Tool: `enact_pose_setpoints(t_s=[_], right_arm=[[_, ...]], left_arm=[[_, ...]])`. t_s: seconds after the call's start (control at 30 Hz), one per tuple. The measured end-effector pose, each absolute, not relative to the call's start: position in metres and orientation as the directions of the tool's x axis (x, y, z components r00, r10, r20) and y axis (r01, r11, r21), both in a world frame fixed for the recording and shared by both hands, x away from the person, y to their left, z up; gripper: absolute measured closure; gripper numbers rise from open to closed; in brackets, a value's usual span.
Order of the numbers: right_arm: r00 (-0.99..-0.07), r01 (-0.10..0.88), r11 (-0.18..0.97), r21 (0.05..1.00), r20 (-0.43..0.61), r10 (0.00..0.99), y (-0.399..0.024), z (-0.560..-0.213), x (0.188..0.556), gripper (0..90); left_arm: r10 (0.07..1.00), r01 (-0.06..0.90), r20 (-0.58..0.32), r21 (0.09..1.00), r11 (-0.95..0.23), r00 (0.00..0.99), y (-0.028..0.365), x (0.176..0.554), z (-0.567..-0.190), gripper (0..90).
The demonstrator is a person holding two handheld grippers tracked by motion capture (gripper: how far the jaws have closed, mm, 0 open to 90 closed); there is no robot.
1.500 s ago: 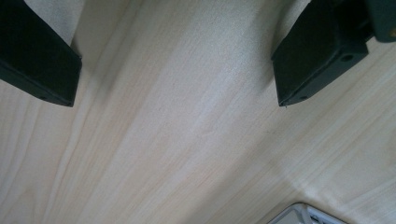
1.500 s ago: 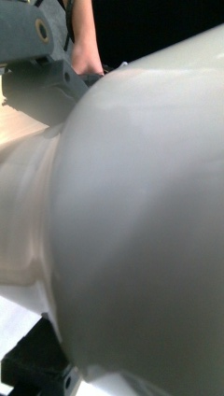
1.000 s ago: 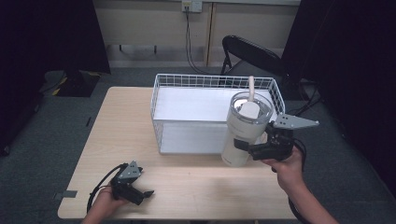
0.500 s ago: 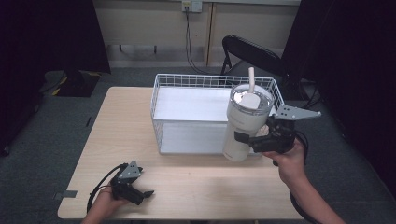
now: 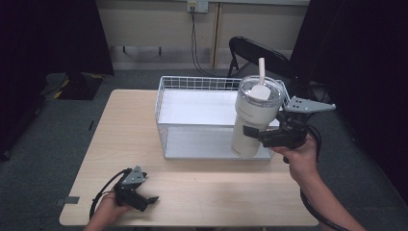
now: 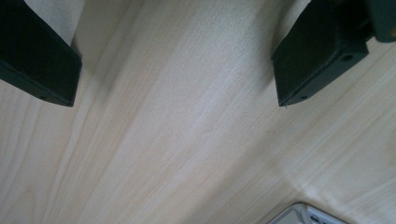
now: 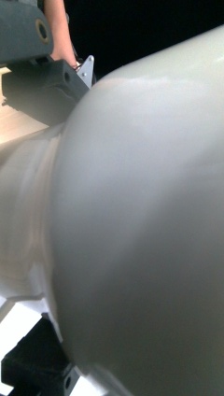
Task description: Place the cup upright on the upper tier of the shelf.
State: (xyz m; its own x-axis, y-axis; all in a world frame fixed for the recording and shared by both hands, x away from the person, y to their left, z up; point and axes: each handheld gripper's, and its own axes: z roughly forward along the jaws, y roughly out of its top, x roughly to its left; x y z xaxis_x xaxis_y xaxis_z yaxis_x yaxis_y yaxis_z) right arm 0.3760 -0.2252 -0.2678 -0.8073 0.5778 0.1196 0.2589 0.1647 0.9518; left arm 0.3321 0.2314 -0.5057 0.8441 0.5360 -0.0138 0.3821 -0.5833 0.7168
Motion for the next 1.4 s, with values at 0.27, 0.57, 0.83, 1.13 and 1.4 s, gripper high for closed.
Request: enact_pose_setpoints(t_s=[0.27,0.57,0.83,1.13,1.4], right_arm=[[-0.803,0.249,0.17,0.953,0.105,0.586,-0.224,-0.251,0.38,10.2],[-0.804,0.239,0.177,0.955,0.092,0.588,-0.219,-0.235,0.384,10.2],[-0.794,0.232,0.17,0.958,0.086,0.602,-0.216,-0.226,0.393,10.2],[-0.77,0.235,0.174,0.956,0.073,0.634,-0.215,-0.222,0.409,10.2],[-0.742,0.235,0.171,0.957,0.064,0.667,-0.213,-0.223,0.424,10.2]], left_arm=[[0.536,0.382,-0.014,0.717,-0.583,0.844,0.231,0.332,-0.506,0.5],[0.539,0.382,-0.014,0.72,-0.58,0.843,0.231,0.332,-0.506,0.5],[0.539,0.382,-0.013,0.72,-0.58,0.842,0.231,0.332,-0.506,0.5],[0.538,0.382,-0.013,0.719,-0.581,0.843,0.231,0.332,-0.506,0.5],[0.538,0.38,-0.011,0.719,-0.582,0.843,0.231,0.332,-0.506,0.5]])
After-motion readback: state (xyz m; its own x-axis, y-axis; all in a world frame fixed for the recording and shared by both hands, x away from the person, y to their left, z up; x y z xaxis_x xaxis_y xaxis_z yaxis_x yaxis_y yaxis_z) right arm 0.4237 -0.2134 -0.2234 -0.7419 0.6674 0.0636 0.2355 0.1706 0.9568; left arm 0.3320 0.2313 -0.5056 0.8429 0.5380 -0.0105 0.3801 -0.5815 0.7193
